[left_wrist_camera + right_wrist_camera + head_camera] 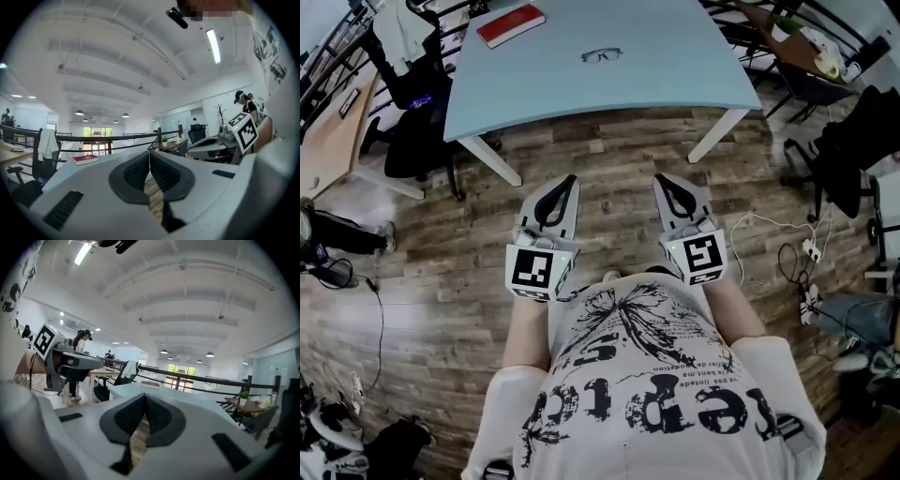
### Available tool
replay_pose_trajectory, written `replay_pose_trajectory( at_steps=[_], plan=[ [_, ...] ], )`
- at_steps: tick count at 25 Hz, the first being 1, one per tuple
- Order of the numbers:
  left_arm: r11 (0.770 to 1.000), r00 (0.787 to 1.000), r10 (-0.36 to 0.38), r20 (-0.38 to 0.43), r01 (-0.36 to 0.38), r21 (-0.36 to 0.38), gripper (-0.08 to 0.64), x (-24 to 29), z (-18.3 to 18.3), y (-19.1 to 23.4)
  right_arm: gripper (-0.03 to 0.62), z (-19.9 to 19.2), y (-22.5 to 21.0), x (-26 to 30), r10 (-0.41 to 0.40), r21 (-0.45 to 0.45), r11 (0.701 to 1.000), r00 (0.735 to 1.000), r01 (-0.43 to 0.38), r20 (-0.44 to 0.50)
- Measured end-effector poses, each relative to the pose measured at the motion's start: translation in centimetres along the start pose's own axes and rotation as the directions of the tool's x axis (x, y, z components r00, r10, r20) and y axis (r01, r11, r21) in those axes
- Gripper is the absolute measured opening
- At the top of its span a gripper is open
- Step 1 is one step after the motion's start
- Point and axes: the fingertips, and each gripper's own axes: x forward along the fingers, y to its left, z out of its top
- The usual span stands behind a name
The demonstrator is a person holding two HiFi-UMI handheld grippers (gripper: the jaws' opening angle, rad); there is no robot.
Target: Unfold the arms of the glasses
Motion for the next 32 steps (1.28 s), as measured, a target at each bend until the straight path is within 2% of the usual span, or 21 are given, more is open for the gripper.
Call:
replay_pose_trajectory(
  at_steps=[10,17,25,32],
  plan=[
    [0.999,0.999,0.014,-0.044,-0.016,-0.040,0.020,1.1,-1.8,1.6,0.011,-0.8,-0.8,2.5,0.006,0.026,1.000,0.999,-0.005,-0.035],
    [0.998,0.996,0.050,-0.073,-0.053,-0.038,0.020,5.0,-3.0,5.0,0.011,-1.8,-3.2,8.2,0.030,0.032,0.999,0.999,-0.028,-0.042],
    [0.993,0.992,0.100,-0.077,-0.104,-0.056,0.020,15.8,-3.2,9.6,0.011,-2.3,-11.4,17.9,0.070,0.015,0.997,0.997,-0.069,-0.039],
    [0.989,0.985,0.139,-0.106,-0.144,-0.042,0.020,29.8,-2.3,15.0,0.011,-1.9,-21.9,29.6,0.127,0.026,0.992,0.991,-0.125,-0.048]
  ],
)
